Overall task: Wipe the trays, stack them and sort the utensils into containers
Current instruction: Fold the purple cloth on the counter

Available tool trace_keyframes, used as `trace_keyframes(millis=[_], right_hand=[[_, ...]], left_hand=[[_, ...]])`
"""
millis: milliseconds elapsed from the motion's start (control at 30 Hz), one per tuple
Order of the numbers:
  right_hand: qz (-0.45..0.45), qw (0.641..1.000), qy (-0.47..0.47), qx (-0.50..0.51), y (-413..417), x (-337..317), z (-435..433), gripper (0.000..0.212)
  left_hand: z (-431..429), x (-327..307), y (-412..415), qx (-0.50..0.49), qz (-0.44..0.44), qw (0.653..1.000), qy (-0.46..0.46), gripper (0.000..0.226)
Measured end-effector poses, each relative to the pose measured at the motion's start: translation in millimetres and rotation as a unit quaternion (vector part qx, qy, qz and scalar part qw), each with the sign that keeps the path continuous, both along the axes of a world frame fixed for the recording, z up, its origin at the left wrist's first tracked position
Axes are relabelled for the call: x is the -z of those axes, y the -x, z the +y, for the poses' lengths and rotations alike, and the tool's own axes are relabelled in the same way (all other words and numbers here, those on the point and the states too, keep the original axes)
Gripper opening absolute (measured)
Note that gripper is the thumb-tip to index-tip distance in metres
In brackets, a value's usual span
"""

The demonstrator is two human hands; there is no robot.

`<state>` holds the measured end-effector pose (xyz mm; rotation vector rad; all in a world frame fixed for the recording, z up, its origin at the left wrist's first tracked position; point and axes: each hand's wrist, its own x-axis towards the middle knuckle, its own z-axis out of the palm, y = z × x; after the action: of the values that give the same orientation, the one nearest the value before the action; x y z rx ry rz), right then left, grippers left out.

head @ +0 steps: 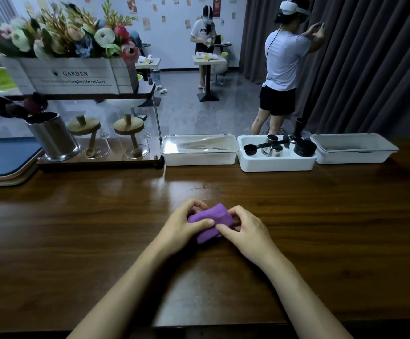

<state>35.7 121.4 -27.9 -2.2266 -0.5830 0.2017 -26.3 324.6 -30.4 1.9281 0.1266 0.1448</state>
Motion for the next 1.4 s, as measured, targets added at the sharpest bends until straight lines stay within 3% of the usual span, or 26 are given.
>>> trace_keyframes(millis=[100,267,400,533,633,767,1200,1400], right_hand=[[-0.110,0.991,0.042,-0.058,6,2,-6,0.052],[-0.156,0.979,0.103,-0.080,16,17,-7,0.059],[-0.199,0.975,0.071,-0.065,18,27,2,0.046],[-0.209,0.975,0.073,-0.028,11,38,11,0.041],[-0.228,0.970,0.081,-0.006,3,38,24,0.041],[-0.233,0.967,0.103,0.032,-16,35,35,0.037],[-0.263,0.955,0.100,0.093,-70,46,68,0.031],[-0.242,0.954,0.155,0.080,-86,48,73,0.044]], left_hand=[[3,3,-7,0.017,0.019,0.992,-0.125,0.037],[4,11,-13,-0.080,-0.062,0.952,-0.288,0.057],[-3,16,-3,-0.131,-0.193,0.882,-0.410,0.027],[-10,32,19,-0.121,-0.184,0.894,-0.390,0.018],[-4,39,13,-0.132,-0.171,0.905,-0.366,0.021],[14,35,-8,-0.054,-0.140,0.929,-0.338,0.036],[33,49,-77,-0.124,-0.163,0.925,-0.321,0.021],[39,49,-100,-0.151,-0.156,0.919,-0.330,0.018]])
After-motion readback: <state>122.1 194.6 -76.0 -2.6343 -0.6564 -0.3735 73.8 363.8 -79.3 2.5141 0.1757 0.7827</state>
